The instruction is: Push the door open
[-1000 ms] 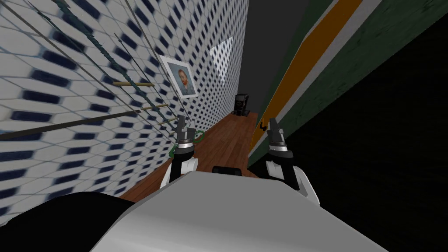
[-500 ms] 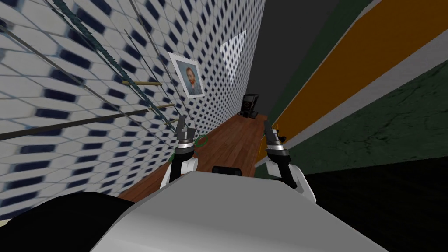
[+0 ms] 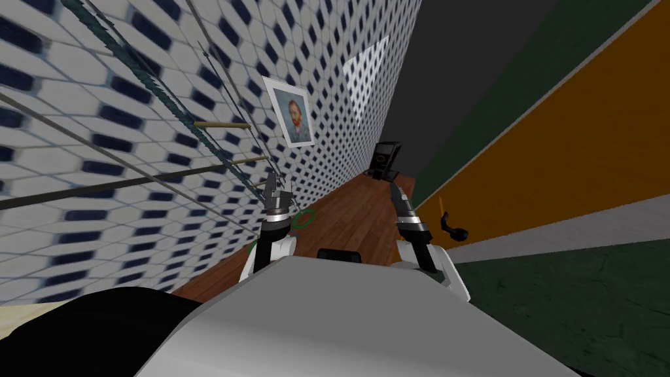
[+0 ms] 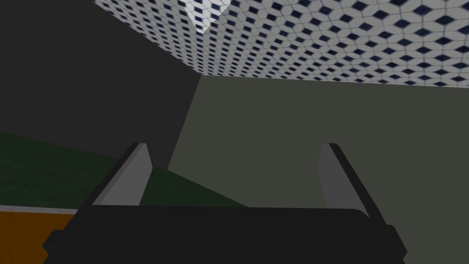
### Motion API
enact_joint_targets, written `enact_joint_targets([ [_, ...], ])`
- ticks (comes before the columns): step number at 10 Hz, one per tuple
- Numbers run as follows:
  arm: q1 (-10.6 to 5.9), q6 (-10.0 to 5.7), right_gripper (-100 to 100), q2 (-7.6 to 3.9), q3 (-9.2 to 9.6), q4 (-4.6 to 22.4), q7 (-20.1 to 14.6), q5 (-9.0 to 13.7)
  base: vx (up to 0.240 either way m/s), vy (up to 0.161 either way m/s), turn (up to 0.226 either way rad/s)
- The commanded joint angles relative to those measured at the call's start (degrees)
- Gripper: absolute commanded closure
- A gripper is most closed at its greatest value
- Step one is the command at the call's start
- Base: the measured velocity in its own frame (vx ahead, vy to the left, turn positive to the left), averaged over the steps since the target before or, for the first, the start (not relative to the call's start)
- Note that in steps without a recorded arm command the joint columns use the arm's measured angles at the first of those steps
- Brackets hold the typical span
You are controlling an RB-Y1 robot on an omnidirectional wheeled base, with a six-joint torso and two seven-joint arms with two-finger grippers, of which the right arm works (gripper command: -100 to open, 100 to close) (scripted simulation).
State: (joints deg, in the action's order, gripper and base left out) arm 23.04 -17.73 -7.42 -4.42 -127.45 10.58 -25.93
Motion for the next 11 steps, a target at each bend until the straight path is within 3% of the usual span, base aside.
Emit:
enact_joint_targets([
  [1,-0.35,1.42,-100,-0.23,-0.22,0.94,0.8,-1.75,0.264,-0.002,0.285],
  [6,-1.12,4.42,-100,-0.77,-0.86,3.55,2.88,-6.17,0.223,-0.046,0.224],
  [11,-1.93,7.66,-100,-1.24,-1.59,6.39,5.09,-10.87,0.197,-0.108,0.231],
])
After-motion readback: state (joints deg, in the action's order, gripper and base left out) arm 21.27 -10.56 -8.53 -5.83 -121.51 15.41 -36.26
